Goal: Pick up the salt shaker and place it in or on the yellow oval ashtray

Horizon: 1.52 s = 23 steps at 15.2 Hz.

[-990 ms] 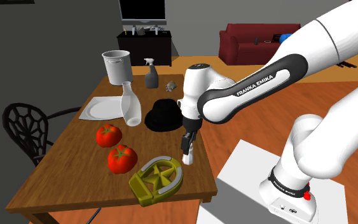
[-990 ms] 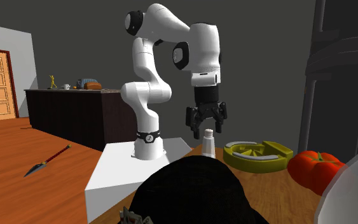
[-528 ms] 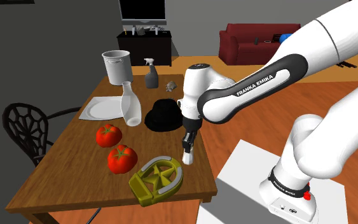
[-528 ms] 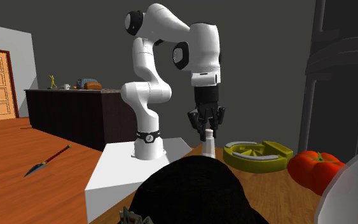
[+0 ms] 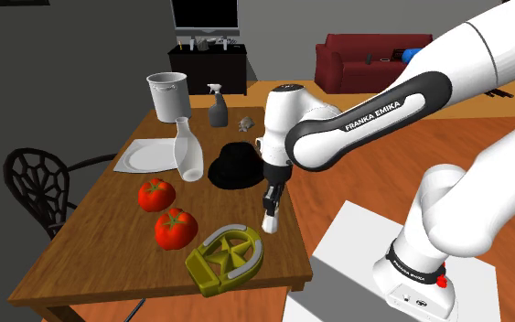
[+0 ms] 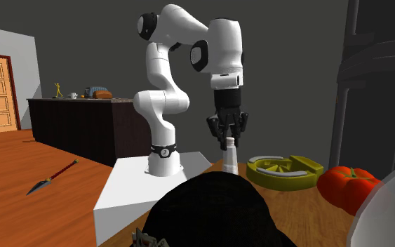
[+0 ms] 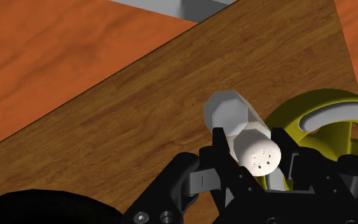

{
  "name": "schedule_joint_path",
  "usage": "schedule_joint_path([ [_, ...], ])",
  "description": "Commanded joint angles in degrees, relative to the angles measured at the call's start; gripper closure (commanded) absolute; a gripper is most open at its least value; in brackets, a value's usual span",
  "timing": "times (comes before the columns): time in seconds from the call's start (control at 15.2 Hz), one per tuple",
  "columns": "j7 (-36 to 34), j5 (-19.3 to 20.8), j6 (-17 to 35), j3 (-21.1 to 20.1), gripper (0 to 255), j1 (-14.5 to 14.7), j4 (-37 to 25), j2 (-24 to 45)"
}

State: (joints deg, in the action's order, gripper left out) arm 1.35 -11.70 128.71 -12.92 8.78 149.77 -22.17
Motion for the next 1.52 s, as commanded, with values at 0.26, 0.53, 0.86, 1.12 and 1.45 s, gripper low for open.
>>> schedule_joint_path([
  [0.26,-0.4,0.4,-5.3,0.4,255,-0.1,-2.9,-2.4],
  [0.53,-0.6,0.6,-8.8,0.8,255,-0.2,-5.0,-3.8],
  [0.86,-0.9,1.0,-13.0,1.2,255,-0.3,-7.8,-5.2],
  [1.12,-1.1,1.2,-16.3,1.5,255,-0.3,-10.3,-6.0],
  [1.45,-5.1,0.8,-17.6,-1.4,255,0.6,-15.6,-2.4],
])
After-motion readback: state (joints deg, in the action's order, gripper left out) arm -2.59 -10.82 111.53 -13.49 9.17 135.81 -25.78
